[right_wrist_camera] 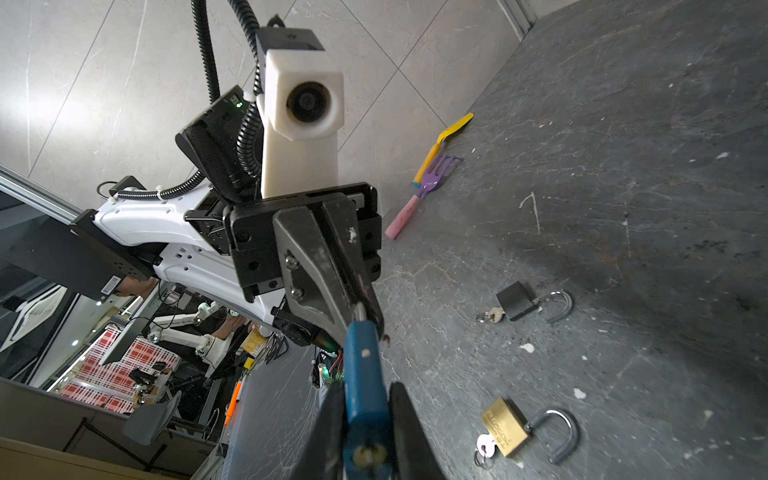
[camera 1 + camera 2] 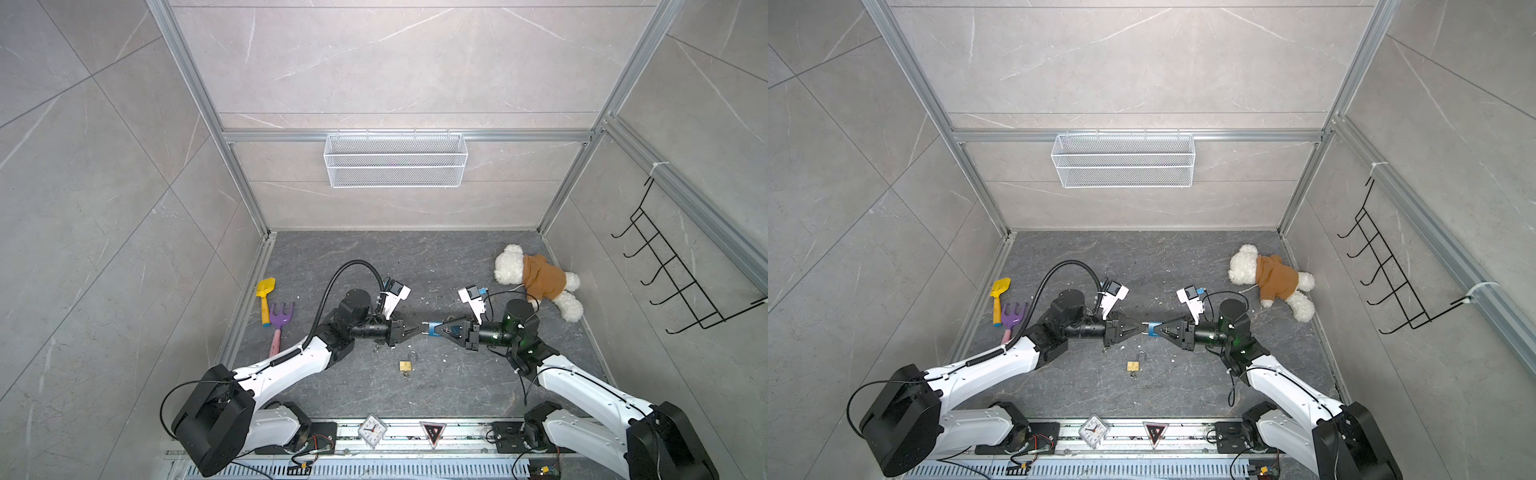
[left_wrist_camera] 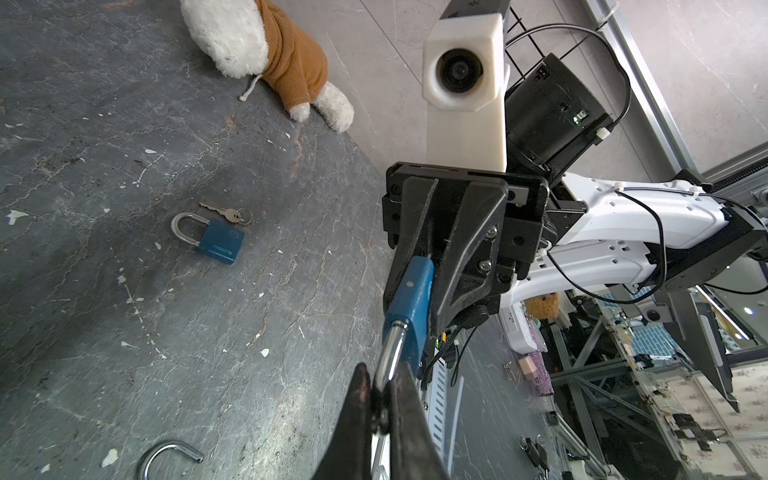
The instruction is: Lock with the key
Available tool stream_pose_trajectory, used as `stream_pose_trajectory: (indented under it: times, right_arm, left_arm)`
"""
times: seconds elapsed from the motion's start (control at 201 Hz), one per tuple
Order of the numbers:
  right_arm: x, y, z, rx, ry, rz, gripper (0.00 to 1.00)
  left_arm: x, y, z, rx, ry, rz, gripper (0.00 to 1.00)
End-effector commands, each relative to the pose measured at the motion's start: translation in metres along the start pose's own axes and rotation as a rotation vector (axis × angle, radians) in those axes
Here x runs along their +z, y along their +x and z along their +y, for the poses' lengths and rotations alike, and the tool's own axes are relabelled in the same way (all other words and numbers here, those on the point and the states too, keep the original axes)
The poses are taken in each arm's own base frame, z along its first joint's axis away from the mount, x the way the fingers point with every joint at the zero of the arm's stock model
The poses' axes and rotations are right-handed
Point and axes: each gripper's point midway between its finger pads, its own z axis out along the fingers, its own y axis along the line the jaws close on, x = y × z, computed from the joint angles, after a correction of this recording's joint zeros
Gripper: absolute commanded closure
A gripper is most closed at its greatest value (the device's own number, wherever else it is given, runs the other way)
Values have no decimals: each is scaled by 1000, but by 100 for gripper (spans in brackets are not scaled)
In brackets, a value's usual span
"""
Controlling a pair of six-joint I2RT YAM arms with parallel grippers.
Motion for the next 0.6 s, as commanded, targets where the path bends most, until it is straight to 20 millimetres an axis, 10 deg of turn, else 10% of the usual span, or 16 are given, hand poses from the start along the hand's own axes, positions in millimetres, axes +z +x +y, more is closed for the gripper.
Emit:
stream_pose_trajectory:
  times: [0.0, 0.189, 0.398, 0.597]
  right_arm:
    - [6, -1, -11, 25, 44, -25, 100]
    - [1, -5, -13, 23, 79, -67, 100]
    - [-15, -13, -14, 1, 146, -91, 100]
    - [-28, -21, -12, -46, 204, -108, 100]
  left_arm:
    - [9, -15, -88, 214, 298, 13, 100]
    - [7, -16, -82, 228, 250, -12, 100]
    - [-17, -32, -65, 257, 142, -129, 29]
    - [-27, -46, -45, 196, 56, -216, 22]
